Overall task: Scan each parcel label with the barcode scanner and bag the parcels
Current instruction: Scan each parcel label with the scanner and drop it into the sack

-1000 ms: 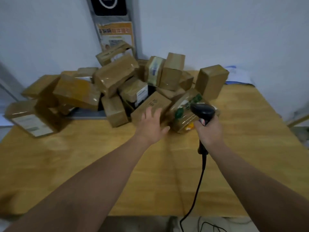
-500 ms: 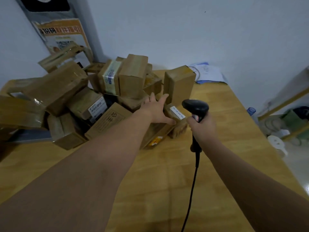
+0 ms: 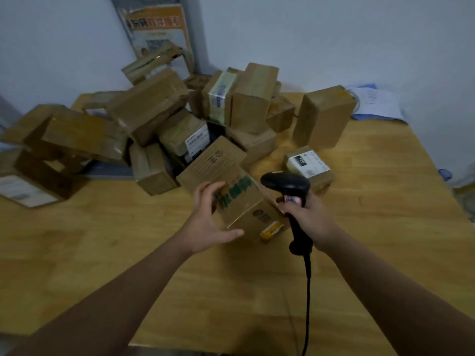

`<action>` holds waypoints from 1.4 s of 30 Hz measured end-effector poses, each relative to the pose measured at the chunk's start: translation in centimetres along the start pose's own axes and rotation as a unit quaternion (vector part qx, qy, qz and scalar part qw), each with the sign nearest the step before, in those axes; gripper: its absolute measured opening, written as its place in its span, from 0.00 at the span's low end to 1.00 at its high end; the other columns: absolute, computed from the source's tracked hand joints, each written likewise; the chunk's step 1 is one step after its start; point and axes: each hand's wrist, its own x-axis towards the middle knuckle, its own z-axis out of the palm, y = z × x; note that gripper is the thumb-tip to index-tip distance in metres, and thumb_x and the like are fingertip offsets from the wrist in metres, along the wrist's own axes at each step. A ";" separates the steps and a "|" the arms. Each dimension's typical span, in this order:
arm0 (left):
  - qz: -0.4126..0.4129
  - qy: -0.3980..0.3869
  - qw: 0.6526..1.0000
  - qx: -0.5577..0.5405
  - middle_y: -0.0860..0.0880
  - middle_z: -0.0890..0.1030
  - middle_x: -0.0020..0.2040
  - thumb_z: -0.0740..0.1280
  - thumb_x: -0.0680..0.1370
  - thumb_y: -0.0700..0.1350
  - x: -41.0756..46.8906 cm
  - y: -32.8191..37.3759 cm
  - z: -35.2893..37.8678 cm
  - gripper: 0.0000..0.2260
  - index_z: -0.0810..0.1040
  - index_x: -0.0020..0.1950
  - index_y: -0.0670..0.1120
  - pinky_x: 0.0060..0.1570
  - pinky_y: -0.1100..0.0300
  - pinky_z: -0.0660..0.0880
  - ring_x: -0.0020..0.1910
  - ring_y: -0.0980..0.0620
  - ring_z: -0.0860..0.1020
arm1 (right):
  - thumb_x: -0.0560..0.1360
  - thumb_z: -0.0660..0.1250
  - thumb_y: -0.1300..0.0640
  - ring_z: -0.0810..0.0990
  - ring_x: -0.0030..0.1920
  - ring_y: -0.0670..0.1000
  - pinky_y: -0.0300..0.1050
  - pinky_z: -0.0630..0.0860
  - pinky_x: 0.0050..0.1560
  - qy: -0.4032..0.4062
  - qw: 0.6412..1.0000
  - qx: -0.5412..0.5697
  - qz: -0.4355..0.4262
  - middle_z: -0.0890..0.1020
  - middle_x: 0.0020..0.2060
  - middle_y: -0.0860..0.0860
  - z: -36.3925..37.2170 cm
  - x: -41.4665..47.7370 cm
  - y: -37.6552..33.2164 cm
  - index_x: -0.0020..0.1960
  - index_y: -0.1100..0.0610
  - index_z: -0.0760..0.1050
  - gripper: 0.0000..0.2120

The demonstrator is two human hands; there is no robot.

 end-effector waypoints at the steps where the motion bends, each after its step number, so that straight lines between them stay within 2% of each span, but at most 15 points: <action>1: -0.012 -0.004 1.000 -0.004 0.57 0.50 0.72 0.81 0.65 0.49 -1.2 -1.1 -0.6 0.45 0.53 0.70 0.64 0.72 0.60 0.59 0.70 0.58 0.57 | 0.74 0.70 0.59 0.81 0.52 0.52 0.47 0.77 0.52 -0.013 1.000 0.000 0.006 0.82 0.50 0.52 0.9 -0.2 0.5 0.61 0.53 0.74 0.15; 3: -0.052 -0.011 0.999 -0.013 0.57 0.52 0.73 0.80 0.66 0.46 -3.2 -2.9 -1.7 0.46 0.52 0.71 0.65 0.71 0.61 0.61 0.71 0.58 0.59 | 0.75 0.69 0.61 0.80 0.52 0.49 0.43 0.75 0.47 -0.020 1.000 0.005 0.010 0.81 0.51 0.50 2.5 -0.6 1.3 0.61 0.53 0.74 0.15; 6: -0.152 -0.034 0.983 -0.092 0.52 0.66 0.69 0.78 0.69 0.44 -5.1 -4.8 -3.2 0.43 0.54 0.75 0.60 0.58 0.64 0.73 0.66 0.52 0.70 | 0.75 0.68 0.62 0.81 0.51 0.50 0.44 0.76 0.47 -0.002 1.000 0.017 0.009 0.83 0.49 0.50 3.9 -0.8 1.8 0.57 0.52 0.76 0.12; 9: -0.273 -0.066 0.940 -0.194 0.51 0.70 0.68 0.74 0.64 0.56 -5.5 -5.5 -3.6 0.44 0.55 0.76 0.57 0.62 0.56 0.72 0.64 0.51 0.72 | 0.75 0.68 0.63 0.79 0.47 0.48 0.42 0.73 0.43 0.016 1.000 0.005 0.014 0.81 0.44 0.49 4.8 -1.2 1.8 0.50 0.51 0.74 0.08; 11: -0.310 -0.028 0.926 -0.215 0.50 0.72 0.66 0.68 0.68 0.61 -5.1 -5.4 -3.3 0.39 0.59 0.75 0.53 0.63 0.52 0.70 0.63 0.50 0.73 | 0.76 0.67 0.63 0.78 0.45 0.48 0.41 0.72 0.41 0.019 1.000 0.006 0.011 0.80 0.43 0.50 5.1 -1.4 1.8 0.52 0.54 0.74 0.08; 15: -0.305 0.077 0.944 -0.097 0.44 0.64 0.74 0.66 0.76 0.61 -3.3 -5.0 -2.4 0.36 0.54 0.77 0.51 0.63 0.47 0.72 0.68 0.43 0.69 | 0.75 0.68 0.63 0.76 0.42 0.44 0.40 0.70 0.39 0.031 0.999 -0.007 0.015 0.78 0.42 0.48 5.6 -1.6 2.0 0.55 0.56 0.72 0.10; 18: -0.336 -0.005 0.937 -0.095 0.46 0.67 0.72 0.68 0.75 0.59 -2.3 -4.6 -2.8 0.35 0.55 0.77 0.52 0.50 0.47 0.78 0.65 0.42 0.71 | 0.74 0.70 0.62 0.80 0.48 0.50 0.52 0.78 0.50 0.022 0.999 -0.027 0.039 0.81 0.46 0.49 5.7 -1.8 2.6 0.59 0.55 0.73 0.16; 20: -0.352 -0.051 0.923 -0.145 0.47 0.70 0.70 0.69 0.76 0.55 -2.2 -4.8 -3.5 0.30 0.61 0.74 0.52 0.47 0.46 0.79 0.61 0.44 0.73 | 0.73 0.71 0.61 0.82 0.48 0.54 0.56 0.81 0.50 0.009 0.998 -0.039 0.052 0.82 0.48 0.52 5.5 -2.2 2.8 0.59 0.55 0.73 0.15; 24: -0.329 -0.115 0.923 -0.162 0.50 0.74 0.64 0.70 0.76 0.51 -2.5 -5.4 -4.6 0.26 0.64 0.71 0.56 0.58 0.45 0.76 0.64 0.45 0.72 | 0.72 0.72 0.57 0.78 0.45 0.47 0.43 0.74 0.43 0.027 0.996 -0.089 0.001 0.79 0.45 0.49 4.8 -2.5 2.2 0.54 0.50 0.73 0.13; 26: -0.316 -0.120 0.931 -0.136 0.50 0.76 0.63 0.70 0.76 0.52 -3.0 -5.3 -4.4 0.26 0.65 0.71 0.55 0.57 0.48 0.76 0.63 0.47 0.74 | 0.72 0.73 0.57 0.78 0.47 0.49 0.43 0.74 0.46 -0.009 0.996 -0.089 0.004 0.80 0.48 0.51 5.3 -2.4 1.8 0.51 0.48 0.74 0.12; 29: -0.316 -0.042 0.936 -0.151 0.49 0.77 0.62 0.70 0.74 0.56 -4.0 -5.8 -3.4 0.26 0.69 0.68 0.49 0.54 0.52 0.77 0.59 0.49 0.76 | 0.71 0.73 0.60 0.80 0.53 0.52 0.47 0.77 0.52 -0.103 0.990 -0.087 0.050 0.81 0.53 0.52 7.4 -2.6 1.9 0.60 0.50 0.72 0.20; 32: -0.333 0.094 0.916 -0.205 0.47 0.79 0.58 0.73 0.71 0.59 -5.4 -6.7 -1.7 0.23 0.74 0.57 0.45 0.51 0.56 0.77 0.54 0.51 0.78 | 0.69 0.75 0.62 0.81 0.53 0.52 0.49 0.78 0.54 -0.130 0.982 -0.119 0.068 0.81 0.56 0.52 8.9 -2.4 2.1 0.66 0.52 0.68 0.28; 34: -0.326 0.135 0.898 -0.264 0.46 0.81 0.56 0.75 0.69 0.58 -6.1 -6.8 -0.6 0.23 0.74 0.54 0.47 0.51 0.55 0.77 0.52 0.51 0.79 | 0.70 0.74 0.62 0.81 0.54 0.51 0.44 0.76 0.50 -0.130 0.977 -0.155 0.068 0.81 0.56 0.50 9.1 -2.4 1.8 0.65 0.52 0.68 0.27; 38: -0.305 0.169 0.856 -0.382 0.49 0.79 0.53 0.72 0.74 0.50 -6.5 -5.3 0.1 0.20 0.69 0.62 0.49 0.40 0.58 0.73 0.48 0.53 0.77 | 0.71 0.72 0.62 0.82 0.50 0.50 0.41 0.75 0.43 -0.082 0.983 -0.154 0.052 0.82 0.52 0.51 9.4 -3.2 2.3 0.63 0.53 0.71 0.22; 42: -0.235 0.234 0.878 -0.346 0.49 0.76 0.56 0.74 0.72 0.51 -6.8 -5.0 -0.2 0.27 0.63 0.65 0.51 0.43 0.62 0.74 0.50 0.56 0.76 | 0.73 0.71 0.62 0.84 0.45 0.46 0.40 0.78 0.42 -0.051 0.997 -0.040 0.050 0.85 0.47 0.49 10.5 -5.2 3.6 0.55 0.54 0.76 0.13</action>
